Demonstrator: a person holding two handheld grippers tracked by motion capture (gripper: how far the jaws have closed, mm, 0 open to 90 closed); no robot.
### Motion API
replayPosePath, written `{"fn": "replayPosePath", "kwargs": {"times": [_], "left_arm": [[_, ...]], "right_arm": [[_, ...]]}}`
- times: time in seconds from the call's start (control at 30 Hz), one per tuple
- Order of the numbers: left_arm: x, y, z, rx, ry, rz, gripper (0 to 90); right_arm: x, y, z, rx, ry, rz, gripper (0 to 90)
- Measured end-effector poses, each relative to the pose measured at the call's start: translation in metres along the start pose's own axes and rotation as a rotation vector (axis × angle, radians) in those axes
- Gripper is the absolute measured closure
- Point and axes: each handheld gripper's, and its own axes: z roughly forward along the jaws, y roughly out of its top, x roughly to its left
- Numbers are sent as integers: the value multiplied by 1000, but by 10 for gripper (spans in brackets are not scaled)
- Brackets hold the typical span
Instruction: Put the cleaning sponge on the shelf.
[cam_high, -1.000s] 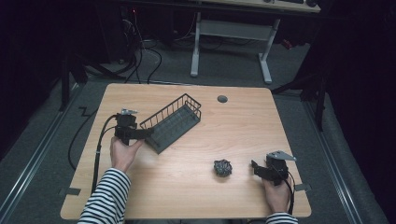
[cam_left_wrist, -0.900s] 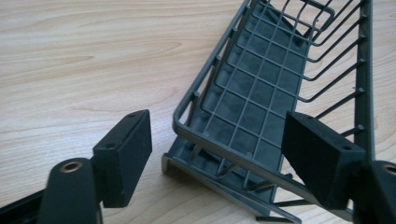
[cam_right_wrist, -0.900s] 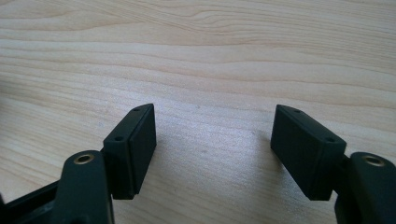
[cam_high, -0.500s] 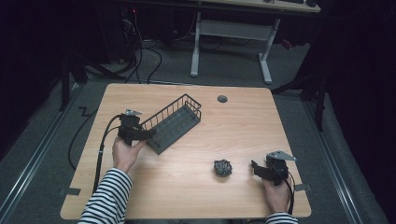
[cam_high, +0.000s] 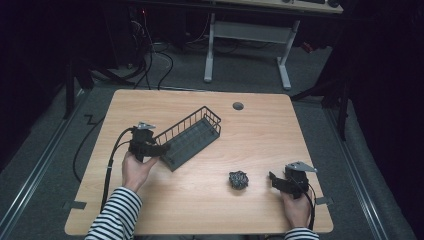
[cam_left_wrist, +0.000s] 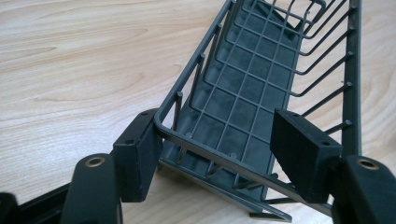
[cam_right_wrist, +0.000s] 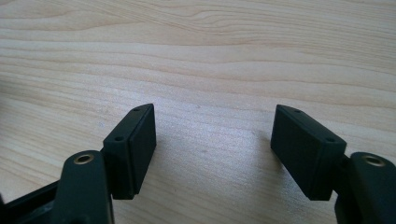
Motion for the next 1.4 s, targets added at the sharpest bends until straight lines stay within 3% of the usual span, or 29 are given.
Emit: {"fn": "replayPosePath", "kwargs": {"times": [0.6,1.17,1.4], "left_arm": [[-25,-14,-6,4,-60,49,352],[-36,-21,-10,11,-63,74,345],[-35,-19,-12,-25,-83,66,212]], "right_arm": [[0,0,0,0,0,0,313],[0,0,0,0,0,0,313],[0,0,0,0,0,0,313]]}}
